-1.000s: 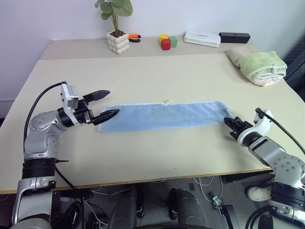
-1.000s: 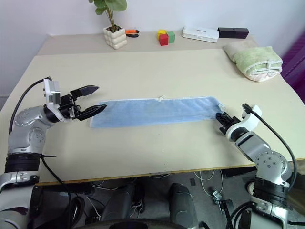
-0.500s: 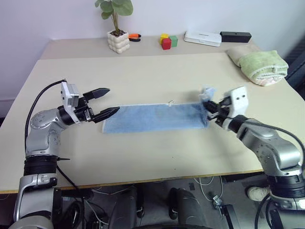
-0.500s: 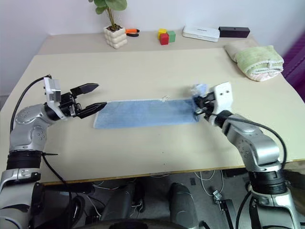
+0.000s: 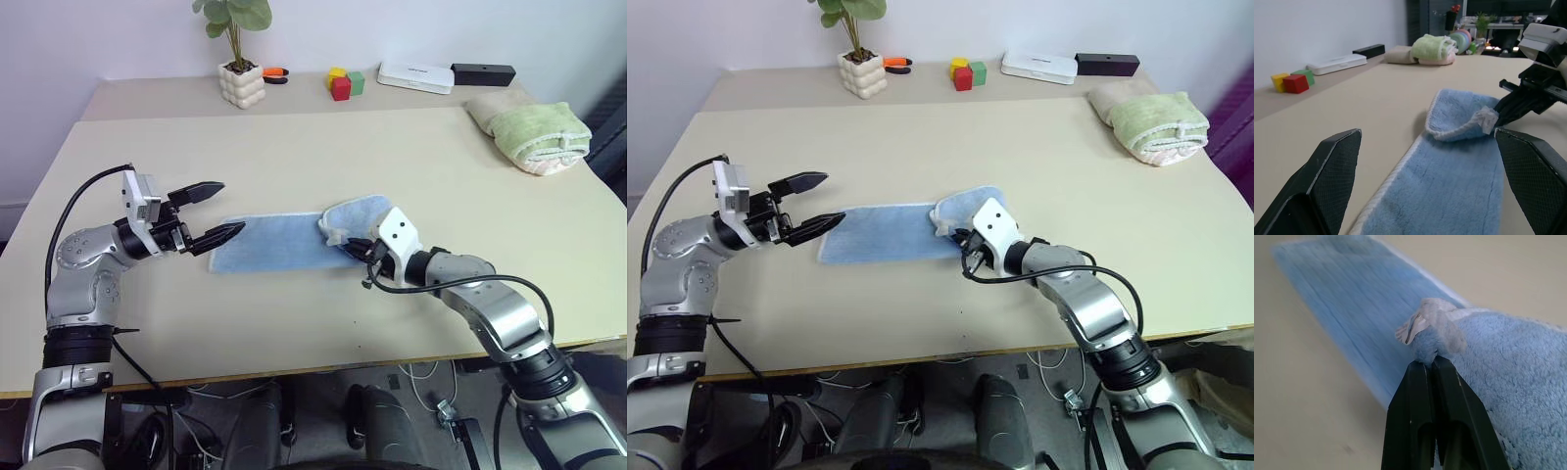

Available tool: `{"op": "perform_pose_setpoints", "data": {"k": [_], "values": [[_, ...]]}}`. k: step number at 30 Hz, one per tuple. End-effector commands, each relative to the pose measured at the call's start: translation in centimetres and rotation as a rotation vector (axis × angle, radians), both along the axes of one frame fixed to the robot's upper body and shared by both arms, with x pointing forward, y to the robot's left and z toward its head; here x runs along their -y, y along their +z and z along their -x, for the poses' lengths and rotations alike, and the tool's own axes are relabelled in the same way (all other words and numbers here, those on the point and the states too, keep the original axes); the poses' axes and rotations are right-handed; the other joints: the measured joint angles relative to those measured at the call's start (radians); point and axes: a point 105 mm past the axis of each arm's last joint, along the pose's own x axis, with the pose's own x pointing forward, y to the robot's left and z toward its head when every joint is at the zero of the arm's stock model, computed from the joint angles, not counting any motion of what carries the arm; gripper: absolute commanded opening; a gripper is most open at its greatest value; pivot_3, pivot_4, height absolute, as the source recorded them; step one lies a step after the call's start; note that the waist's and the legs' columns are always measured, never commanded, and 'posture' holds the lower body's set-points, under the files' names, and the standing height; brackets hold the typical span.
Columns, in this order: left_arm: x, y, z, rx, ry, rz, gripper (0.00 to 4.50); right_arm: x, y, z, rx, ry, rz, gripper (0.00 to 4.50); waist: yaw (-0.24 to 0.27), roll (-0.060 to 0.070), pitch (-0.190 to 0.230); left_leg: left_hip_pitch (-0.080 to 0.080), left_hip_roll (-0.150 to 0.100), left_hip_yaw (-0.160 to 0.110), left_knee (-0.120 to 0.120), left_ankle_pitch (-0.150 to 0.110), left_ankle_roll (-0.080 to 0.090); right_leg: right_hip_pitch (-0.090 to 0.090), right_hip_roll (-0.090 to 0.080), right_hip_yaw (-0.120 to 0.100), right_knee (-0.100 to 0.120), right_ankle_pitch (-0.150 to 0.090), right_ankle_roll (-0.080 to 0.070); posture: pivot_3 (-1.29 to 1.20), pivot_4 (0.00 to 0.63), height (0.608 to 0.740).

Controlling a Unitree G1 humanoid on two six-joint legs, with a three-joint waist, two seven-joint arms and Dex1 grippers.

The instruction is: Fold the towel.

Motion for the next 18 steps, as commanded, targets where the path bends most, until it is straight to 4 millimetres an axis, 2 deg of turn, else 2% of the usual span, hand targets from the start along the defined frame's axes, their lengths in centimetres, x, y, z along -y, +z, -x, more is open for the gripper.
{"op": "perform_pose_setpoints", "data": {"k": [1,4,7,11,14,16,18], "values": [[-0.1,1.0,0.3,0.041,0.003,0.003,4.5,-1.7,0.8,0.1,0.052,0.041,0.007,0.04,0.0,0.0,0.0,0.0,0.0,0.0,0.0,0.0,0.0,0.0,0.0,0.0,0.0,0.0,0.0,0.0,0.15,0.74],[0.1,0.9,0.3,0.039,0.001,0.005,4.5,-2.5,0.6,0.3,0.047,0.054,0.014,0.04,0.001,0.0,0.0,0.0,0.0,0.0,0.0,0.0,0.0,0.0,0.0,0.0,0.0,0.0,0.0,0.0,0.15,0.74],[0.1,0.9,0.2,0.039,0.0,0.004,4.5,-2.7,0.0,0.4,0.037,0.066,0.029,0.92,0.001,0.0,0.0,0.0,0.0,0.0,0.0,0.001,-0.001,0.0,0.0,0.0,0.0,0.0,0.0,0.0,0.15,0.74],[0.1,0.9,0.2,0.036,0.001,0.004,4.5,-2.3,0.4,0.5,0.07,0.073,0.043,2.9,0.0,0.0,0.0,0.0,0.0,0.0,0.0,0.001,-0.001,0.0,0.0,0.0,0.0,0.0,0.0,0.0,0.15,0.74],[0.0,0.8,0.2,0.034,0.001,0.004,4.5,-2.2,2.3,1.3,0.134,0.138,-0.002,4.44,0.001,0.0,0.0,0.0,0.0,0.0,0.0,0.001,-0.002,0.0,0.0,0.0,0.0,0.0,0.0,0.0,0.15,0.74],[0.1,0.7,0.2,0.031,0.001,0.005,4.5,-2.2,4.6,1.7,0.165,0.169,-0.127,4.44,0.001,0.0,0.0,0.0,0.0,0.0,0.0,0.001,-0.002,0.0,0.0,0.0,0.0,0.0,0.0,0.0,0.15,0.74],[0.1,0.6,0.2,0.028,-0.001,0.005,4.5,-1.5,6.2,1.0,0.158,0.125,-0.239,4.44,0.0,0.0,0.0,0.0,0.0,0.0,0.0,0.001,-0.001,0.0,0.001,0.0,0.0,0.0,0.0,0.0,0.15,0.74]]}}
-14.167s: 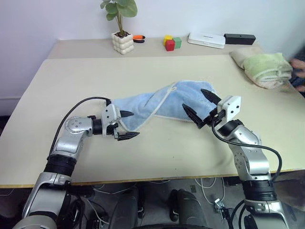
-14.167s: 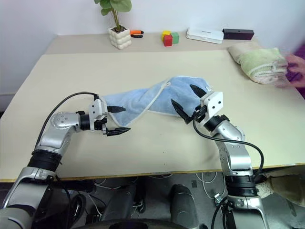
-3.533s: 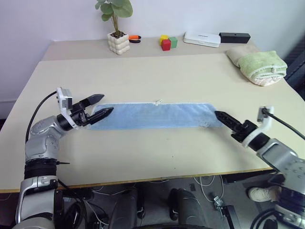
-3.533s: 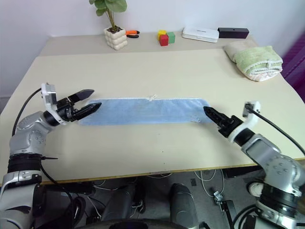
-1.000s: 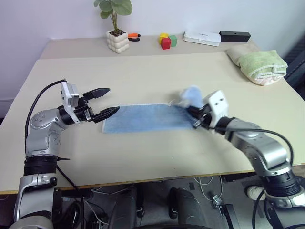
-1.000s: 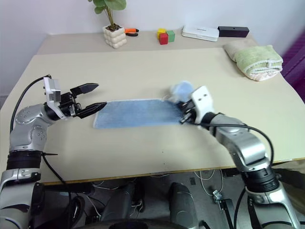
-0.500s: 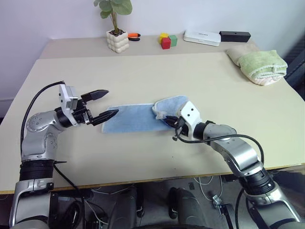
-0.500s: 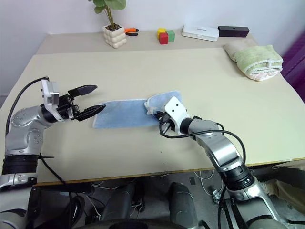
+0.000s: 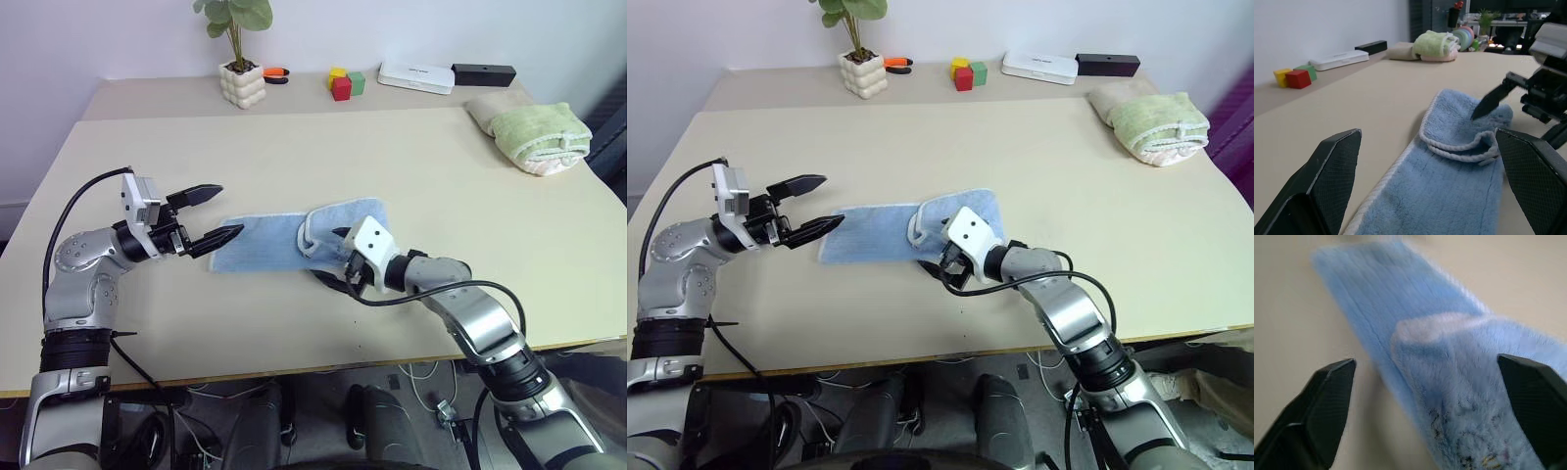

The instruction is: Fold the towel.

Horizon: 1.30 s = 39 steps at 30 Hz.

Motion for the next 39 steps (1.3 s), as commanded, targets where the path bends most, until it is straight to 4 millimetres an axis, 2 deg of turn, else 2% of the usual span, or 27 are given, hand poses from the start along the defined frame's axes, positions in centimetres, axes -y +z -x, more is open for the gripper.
{"op": "perform_pose_setpoints", "data": {"k": [1,4,5,6,9,10,13,16,20,24,28,29,31,33,35,37,39], "values": [[0.2,0.7,0.2,0.031,-0.013,0.004,4.5,0.7,5.2,-0.4,0.054,-0.015,-0.248,4.44,0.0,0.0,0.0,0.0,0.0,0.0,0.0,0.0,0.0,0.0,0.0,0.0,0.0,0.0,0.0,0.0,0.15,0.74],[0.4,0.7,0.0,0.03,-0.016,0.007,4.5,1.5,5.9,-1.5,-0.012,-0.056,-0.371,4.44,0.0,0.0,0.0,0.0,0.0,0.0,0.0,0.0,0.0,0.0,0.0,0.0,0.001,0.0,0.0,0.0,0.15,0.74],[0.4,0.7,0.0,0.03,-0.016,0.008,4.5,1.6,5.7,-1.9,-0.027,-0.073,-0.379,3.92,0.001,0.0,0.0,0.0,0.0,0.0,0.0,0.0,0.0,0.0,0.0,0.0,0.001,0.0,0.0,0.0,0.15,0.74],[0.5,0.7,0.0,0.029,-0.017,0.01,4.5,1.6,5.3,-2.3,-0.042,-0.094,-0.38,3.65,0.001,0.0,0.0,0.0,0.0,-0.001,0.0,0.0,0.0,0.0,0.001,0.0,0.001,0.0,0.0,0.0,0.15,0.74],[0.5,0.6,0.0,0.026,-0.015,0.016,4.5,1.6,4.3,-3.7,-0.026,-0.172,-0.369,2.15,-0.002,0.0,0.0,0.0,0.0,0.0,0.0,0.001,-0.001,0.0,0.001,0.0,0.001,0.0,0.0,0.0,0.15,0.74],[0.3,0.9,-0.2,0.048,0.009,0.017,4.5,1.7,3.7,-4.2,-0.035,-0.199,-0.372,1.53,-0.003,0.0,0.0,0.0,0.0,0.0,0.0,0.001,-0.002,0.0,0.001,0.0,0.001,0.0,0.0,0.0,0.15,0.74],[-0.9,2.1,-0.8,0.088,0.087,0.056,4.5,1.4,1.4,-4.8,-0.062,-0.229,-0.348,0.09,-0.002,0.0,0.0,0.0,0.0,0.0,0.0,0.003,-0.004,0.0,0.001,0.0,0.002,0.0,0.0,0.0,0.15,0.74],[-1.1,1.1,-0.2,0.053,0.097,0.037,4.5,1.8,-3.7,-5.1,-0.121,-0.28,-0.238,0.04,-0.004,0.0,-0.001,0.001,0.0,0.0,0.0,0.003,-0.004,0.001,0.001,0.0,0.002,0.0,0.0,0.0,0.15,0.74],[-1.3,0.8,0.4,0.042,0.102,0.038,4.5,2.1,-6.6,-5.5,-0.136,-0.327,-0.183,0.04,-0.007,-0.001,-0.001,0.001,0.001,0.0,0.0,0.003,-0.005,0.001,0.001,0.0,0.002,0.0,0.0,0.0,0.15,0.74],[-1.3,0.7,0.5,0.037,0.112,0.042,4.5,2.1,-8.2,-5.8,-0.151,-0.343,-0.117,0.04,-0.006,-0.002,-0.002,0.006,0.001,-0.001,0.0,0.003,-0.008,0.005,0.002,0.0,0.002,0.0,-0.001,0.0,0.15,0.74],[-1.0,0.3,0.6,0.0,0.114,0.057,4.5,1.1,-7.6,-5.0,-0.129,-0.262,-0.124,0.04,-0.006,-0.002,-0.003,0.017,0.002,-0.001,-0.003,-0.002,-0.003,0.009,0.002,0.001,-0.001,-0.002,-0.005,0.0,0.15,0.74],[-0.9,0.1,0.7,-0.022,0.115,0.071,4.5,0.8,-7.3,-4.8,-0.112,-0.229,-0.115,0.57,-0.007,-0.002,-0.003,0.017,0.002,-0.001,-0.003,-0.002,-0.003,0.009,0.002,0.001,-0.001,-0.001,-0.005,0.0,0.15,0.74],[-0.7,-0.3,0.9,-0.073,0.112,0.094,4.5,0.8,-6.7,-5.0,-0.08,-0.238,-0.12,1.25,-0.008,-0.002,-0.003,0.017,0.002,-0.001,-0.004,-0.002,-0.004,0.009,0.002,0.001,0.0,-0.001,-0.005,0.0,0.15,0.74],[-0.2,-0.8,1.5,-0.161,0.099,0.15,4.5,1.1,-5.8,-5.3,-0.073,-0.247,-0.155,2.37,-0.009,-0.002,-0.003,0.016,0.002,0.0,-0.004,0.0,-0.01,0.01,0.002,0.002,0.001,-0.001,-0.004,0.0,0.15,0.74],[0.1,-1.0,2.0,-0.229,0.09,0.199,4.5,1.2,-5.0,-5.3,-0.058,-0.24,-0.18,3.27,-0.009,-0.002,-0.002,0.016,0.002,0.0,-0.004,0.0,-0.01,0.01,0.002,0.002,0.002,-0.001,-0.003,0.0,0.15,0.74],[0.3,-1.1,2.5,-0.304,0.093,0.265,4.5,1.3,-4.4,-5.4,-0.046,-0.236,-0.192,4.38,-0.007,-0.002,-0.002,0.016,0.002,0.0,-0.004,0.001,-0.01,0.01,0.002,0.002,0.002,-0.001,-0.003,0.0,0.15,0.74],[0.6,-1.5,3.1,-0.381,0.102,0.325,4.5,1.4,-3.6,-5.3,-0.033,-0.221,-0.204,4.46,-0.007,-0.002,-0.002,0.016,0.002,0.0,-0.004,0.0,-0.01,0.01,0.002,0.003,0.002,-0.001,-0.004,0.0,0.15,0.74]]}}
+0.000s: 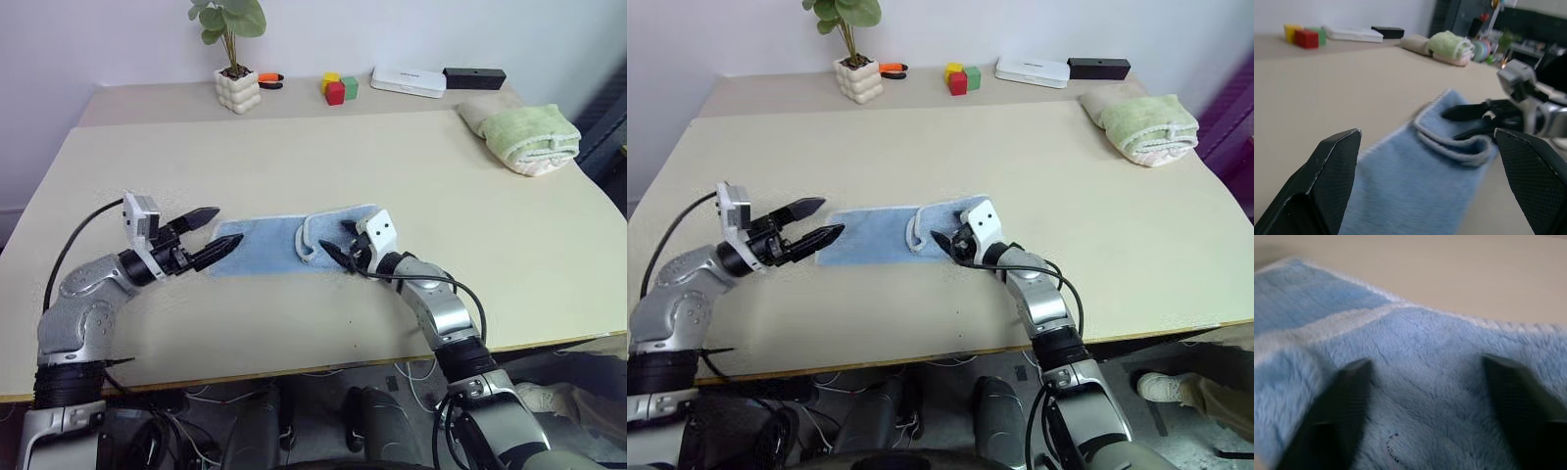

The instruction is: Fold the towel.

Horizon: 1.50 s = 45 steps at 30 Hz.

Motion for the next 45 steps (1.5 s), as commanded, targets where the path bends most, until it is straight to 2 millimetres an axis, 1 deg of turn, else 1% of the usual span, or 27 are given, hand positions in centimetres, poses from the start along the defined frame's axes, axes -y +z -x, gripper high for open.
{"op": "perform_pose_setpoints", "data": {"k": [1,3,5,6,8,10,12,14,16,17,19,21,22,23,24,25,28,31,34,36,38,41,42,43,44,45], "values": [[0.3,0.8,1.5,-0.112,0.02,0.163,4.5,0.2,2.9,0.0,0.082,0.02,-0.037,4.46,-0.001,0.0,0.0,0.0,0.0,0.0,0.0,0.0,0.0,0.0,0.0,0.0,0.0,0.0,0.0,0.0,0.15,0.74],[0.5,1.0,2.6,-0.16,0.035,0.246,4.5,0.4,4.4,0.0,0.115,0.031,-0.049,4.46,-0.002,0.001,0.001,0.0,0.0,0.0,0.0,0.0,0.001,0.0,-0.001,0.001,0.0,0.0,0.0,0.0,0.15,0.74],[-0.5,1.5,2.6,-0.206,0.123,0.366,4.5,0.7,6.0,-0.1,0.155,0.038,-0.056,4.46,0.002,0.001,0.001,0.0,0.0,0.0,0.0,0.0,0.0,0.0,-0.001,0.001,0.0,0.0,0.0,0.0,0.15,0.74],[-0.9,1.7,2.8,-0.213,0.15,0.395,4.5,0.9,6.7,-0.1,0.171,0.04,-0.069,4.46,0.004,0.001,0.002,0.0,0.0,-0.001,0.0,0.0,0.0,-0.001,-0.001,0.001,0.0,0.0,0.0,0.0,0.15,0.74],[-1.5,1.4,3.1,-0.266,0.204,0.456,4.5,1.4,7.9,-0.3,0.203,0.033,-0.066,4.46,0.003,0.001,0.001,0.0,0.0,-0.001,0.0,-0.003,0.004,0.0,-0.001,0.001,0.0,0.0,-0.001,0.0,0.15,0.74],[-1.8,1.3,3.5,-0.314,0.241,0.534,4.5,2.0,9.1,-0.4,0.232,0.026,-0.077,4.46,0.003,0.001,0.002,0.0,0.0,-0.001,0.0,-0.003,0.004,0.0,-0.001,0.001,0.0,0.0,-0.001,0.0,0.15,0.74],[-1.5,1.1,4.2,-0.388,0.256,0.65,4.5,2.7,10.0,-0.7,0.267,0.011,-0.071,4.46,0.004,0.001,0.001,0.0,0.0,-0.001,0.0,-0.003,0.005,0.0,-0.001,0.001,-0.001,0.0,-0.001,0.0,0.15,0.74],[-0.1,0.8,5.8,-0.464,0.217,0.71,4.5,3.0,10.1,-0.8,0.265,0.024,-0.057,4.46,0.002,0.001,0.001,0.0,-0.001,-0.001,0.0,-0.003,0.005,0.0,-0.004,0.001,-0.001,0.0,-0.001,0.0,0.15,0.74],[0.4,-0.6,7.1,-0.528,0.259,0.709,4.5,3.4,9.9,-1.0,0.267,0.026,-0.026,4.46,0.001,0.001,0.002,0.0,-0.001,-0.001,0.0,-0.004,0.005,0.0,-0.005,0.002,-0.002,0.0,-0.001,0.0,0.15,0.74],[0.1,-1.3,7.3,-0.561,0.293,0.739,4.5,3.4,9.8,-1.0,0.268,0.025,-0.022,4.46,0.002,0.001,0.002,0.0,-0.001,0.0,0.0,-0.004,0.005,0.0,-0.005,0.001,-0.002,-0.001,-0.001,0.0,0.15,0.74],[-0.9,-2.7,6.9,-0.599,0.399,0.768,4.5,3.2,9.8,-1.0,0.271,0.025,-0.021,4.46,0.007,0.001,0.002,0.0,-0.001,0.0,0.0,-0.004,0.006,-0.002,-0.005,0.001,-0.003,-0.001,-0.002,0.0,0.15,0.74],[-1.1,-3.6,6.8,-0.651,0.43,0.784,4.5,2.8,9.7,-1.0,0.274,0.029,-0.023,4.46,0.008,0.001,0.001,0.0,-0.001,-0.001,0.0,-0.004,0.005,-0.003,-0.004,0.0,-0.003,0.0,-0.003,0.0,0.15,0.74],[-1.3,-4.4,6.8,-0.671,0.456,0.761,4.5,2.6,9.6,-0.9,0.272,0.033,-0.025,4.46,0.007,0.001,0.001,0.0,-0.001,-0.001,0.0,-0.004,0.005,-0.003,-0.004,0.001,-0.003,0.0,-0.003,0.0,0.15,0.74],[-1.4,-5.8,6.9,-0.724,0.488,0.721,4.5,2.4,9.5,-0.8,0.27,0.036,-0.025,4.46,0.006,0.001,0.001,0.0,-0.001,-0.001,0.0,-0.004,0.006,-0.003,-0.004,0.001,-0.004,0.0,-0.003,0.0,0.15,0.74],[-1.4,-7.2,7.1,-0.761,0.523,0.634,4.5,2.3,9.3,-0.7,0.268,0.04,-0.022,4.46,0.006,0.001,0.001,0.0,-0.001,-0.001,0.0,-0.005,0.007,-0.003,-0.004,0.001,-0.005,0.0,-0.003,0.0,0.15,0.74],[-1.5,-8.1,7.1,-0.774,0.542,0.57,4.5,2.2,9.2,-0.7,0.267,0.042,-0.021,4.46,0.005,0.001,0.001,0.0,-0.001,0.0,-0.001,-0.005,0.007,-0.004,-0.004,0.001,-0.005,0.0,-0.003,0.0,0.15,0.74],[-1.8,-8.6,6.3,-0.814,0.566,0.599,4.5,2.3,9.2,-0.7,0.267,0.036,-0.022,4.46,0.008,0.006,-0.001,0.0,-0.002,0.001,-0.003,-0.005,0.007,-0.004,-0.004,0.001,-0.006,0.0,-0.003,0.0,0.15,0.74],[-1.9,-7.8,4.8,-0.801,0.531,0.648,4.5,2.3,9.3,-0.8,0.267,0.029,-0.03,4.46,0.009,0.008,-0.002,0.001,-0.001,0.001,-0.004,-0.004,0.005,-0.004,-0.005,0.001,-0.006,0.0,-0.003,0.0,0.15,0.74],[-2.7,-8.1,3.5,-0.777,0.54,0.637,4.5,2.3,9.1,-0.6,0.265,0.028,-0.025,4.46,0.009,0.008,-0.002,0.002,-0.001,0.001,-0.008,-0.003,0.004,-0.005,-0.005,0.001,-0.006,0.0,-0.004,0.0,0.15,0.74],[-2.9,-8.4,2.9,-0.795,0.541,0.66,4.5,2.3,9.0,-0.6,0.264,0.026,-0.025,4.46,0.008,0.009,-0.003,0.002,-0.002,0.001,-0.009,-0.003,0.003,-0.005,-0.004,0.001,-0.006,0.0,-0.004,0.0,0.15,0.74],[-2.6,-8.5,1.8,-0.796,0.538,0.671,4.5,2.3,9.2,-0.6,0.27,0.019,-0.028,4.46,0.009,0.009,-0.003,0.002,-0.002,0.001,-0.01,-0.002,0.002,-0.005,-0.004,0.001,-0.006,0.0,-0.004,0.0,0.15,0.74],[-1.5,-9.1,0.7,-0.853,0.528,0.682,4.5,2.4,9.4,-0.6,0.275,0.009,-0.031,4.46,0.01,0.01,-0.004,0.002,-0.001,0.001,-0.01,-0.001,0.001,-0.002,-0.003,0.0,-0.005,0.0,-0.004,0.0,0.15,0.74],[-1.1,-9.2,0.5,-0.871,0.525,0.678,4.24,2.5,9.4,-0.6,0.278,0.005,-0.029,4.49,0.011,0.011,-0.004,0.002,-0.001,0.001,-0.01,-0.001,0.001,-0.002,-0.002,0.0,-0.005,0.0,-0.004,0.0,0.15,0.74],[-0.8,-8.8,0.2,-0.861,0.507,0.701,3.96,2.6,9.5,-0.5,0.28,0.002,-0.027,4.5,0.011,0.011,-0.004,0.002,-0.002,0.001,-0.01,-0.001,0.001,-0.002,-0.002,0.0,-0.005,0.0,-0.004,0.0,0.15,0.74],[-0.5,-8.5,0.0,-0.861,0.49,0.73,3.61,2.6,9.5,-0.5,0.282,-0.001,-0.025,4.5,0.011,0.012,-0.005,0.002,-0.002,0.001,-0.01,-0.001,0.001,-0.002,-0.002,0.0,-0.005,0.0,-0.004,0.0,0.15,0.74],[-0.2,-8.3,-0.2,-0.864,0.483,0.727,3.14,2.8,9.5,-0.5,0.282,-0.006,-0.025,4.5,0.011,0.011,-0.005,0.002,-0.002,0.001,-0.01,-0.001,0.001,-0.001,-0.002,0.0,-0.005,0.0,-0.004,0.0,0.15,0.74]]}}
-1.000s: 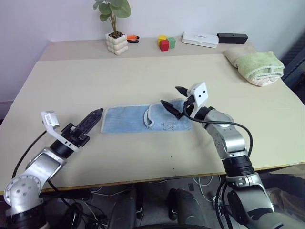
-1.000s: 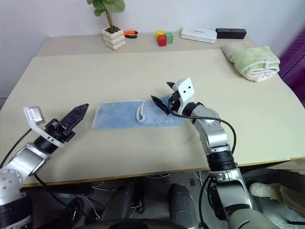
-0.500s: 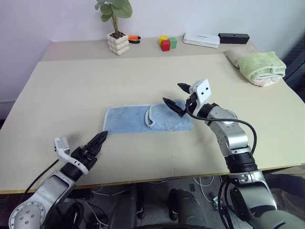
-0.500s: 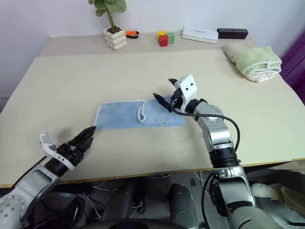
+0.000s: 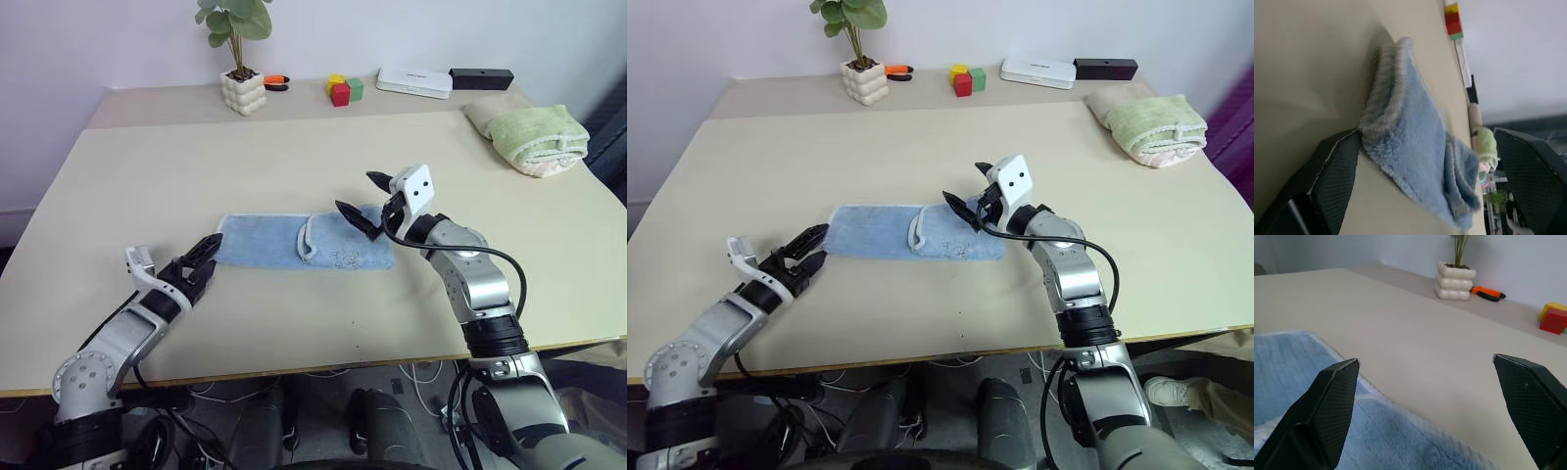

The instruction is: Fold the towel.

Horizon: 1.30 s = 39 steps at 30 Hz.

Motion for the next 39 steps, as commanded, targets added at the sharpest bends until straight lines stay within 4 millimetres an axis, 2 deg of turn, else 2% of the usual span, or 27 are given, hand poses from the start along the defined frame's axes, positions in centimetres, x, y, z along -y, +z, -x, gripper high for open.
{"op": "perform_pose_setpoints", "data": {"k": [1,6,11,13,15,18,21,25,27,28,31,32,35,39], "values": [[1.0,-1.7,-0.1,-0.095,-0.015,0.025,2.62,0.2,1.5,0.4,0.063,-0.009,-0.009,4.5,0.0,0.0,0.0,0.0,0.0,0.0,0.0,0.0,0.0,0.0,0.0,0.0,0.0,0.0,0.0,0.0,0.15,0.74],[1.2,-1.0,-0.5,-0.085,-0.022,0.016,0.08,0.2,1.3,0.5,0.061,-0.014,-0.008,4.5,0.003,0.0,0.0,0.0,0.0,0.0,0.0,0.0,0.0,0.001,0.0,0.0,0.0,0.0,0.0,0.0,0.15,0.74],[2.6,2.4,-0.6,0.049,-0.066,0.022,0.02,1.3,1.1,0.0,0.053,-0.057,0.0,4.5,0.004,-0.001,0.001,-0.001,0.0,0.0,0.0,0.0,0.0,0.001,0.0,0.0,0.0,0.0,0.0,0.0,0.15,0.74],[3.4,4.0,-0.5,0.134,-0.095,-0.001,0.02,2.6,1.3,-0.2,0.031,-0.084,-0.027,4.5,0.004,-0.004,0.002,-0.002,0.0,0.0,0.0,0.0,0.0,0.0,0.0,0.0,-0.001,0.0,0.0,0.0,0.15,0.74],[5.0,6.4,0.1,0.289,-0.176,-0.081,0.02,4.6,1.6,-0.1,0.003,-0.105,-0.07,4.5,0.003,-0.006,0.004,-0.003,0.0,0.0,0.0,0.0,0.0,-0.001,0.001,0.0,-0.001,0.0,0.0,0.0,0.15,0.74],[7.1,8.1,0.8,0.413,-0.269,-0.164,0.02,6.5,1.4,1.9,-0.041,-0.027,-0.09,4.5,0.017,-0.006,0.004,-0.004,0.0,0.0,0.0,0.0,0.0,-0.001,0.001,-0.001,-0.001,0.0,0.0,0.0,0.15,0.74],[9.1,9.2,0.4,0.516,-0.348,-0.242,0.02,8.1,1.7,4.8,-0.096,0.093,-0.127,4.5,0.019,-0.006,0.004,-0.003,0.0,0.0,-0.001,0.0,0.001,-0.001,0.002,0.0,-0.002,0.0,0.0,0.0,0.15,0.74],[11.6,9.2,-0.4,0.601,-0.459,-0.342,0.02,8.9,1.7,7.2,-0.134,0.175,-0.069,4.5,0.018,-0.005,0.004,-0.003,0.001,0.0,-0.001,0.0,0.001,-0.001,0.003,0.0,-0.003,0.0,0.0,0.0,0.15,0.74],[15.2,7.8,-1.6,0.695,-0.592,-0.54,0.02,9.4,1.7,7.8,-0.127,0.161,-0.016,4.5,0.023,-0.006,0.005,-0.003,0.001,0.0,-0.001,0.0,0.001,-0.001,0.003,0.0,-0.003,0.0,0.0,0.0,0.15,0.74],[16.3,7.2,-2.3,0.715,-0.623,-0.574,0.02,9.4,1.8,8.0,-0.123,0.157,-0.014,4.5,0.026,-0.006,0.005,-0.003,0.001,0.0,0.0,0.0,0.001,0.0,0.003,-0.001,-0.004,0.0,0.0,0.0,0.15,0.74],[17.8,7.4,-4.1,0.711,-0.61,-0.471,0.02,9.3,2.2,7.9,-0.097,0.123,-0.021,4.5,0.022,-0.006,0.005,-0.004,0.002,-0.001,-0.001,-0.001,0.001,0.002,0.004,-0.002,-0.012,0.002,-0.002,0.0,0.15,0.74],[18.6,6.9,-4.2,0.726,-0.646,-0.497,0.02,9.3,2.4,7.9,-0.092,0.113,-0.027,4.5,0.018,-0.006,0.005,-0.006,0.002,-0.001,-0.001,-0.002,0.003,0.001,0.004,-0.002,-0.014,0.003,-0.001,0.0,0.15,0.74],[21.0,5.1,-3.5,0.795,-0.794,-0.621,0.02,9.9,2.6,8.3,-0.077,0.069,-0.026,4.5,0.02,-0.006,0.005,-0.011,0.001,0.0,-0.001,-0.001,0.008,-0.003,0.004,-0.002,-0.015,0.003,0.001,0.0,0.15,0.74],[22.8,5.1,-3.4,0.803,-0.843,-0.56,0.02,10.9,2.9,8.9,-0.06,0.006,-0.022,4.5,0.027,-0.006,0.005,-0.017,0.002,-0.002,0.0,0.003,0.002,-0.006,0.005,-0.006,-0.014,0.005,0.005,0.0,0.15,0.74]]}}
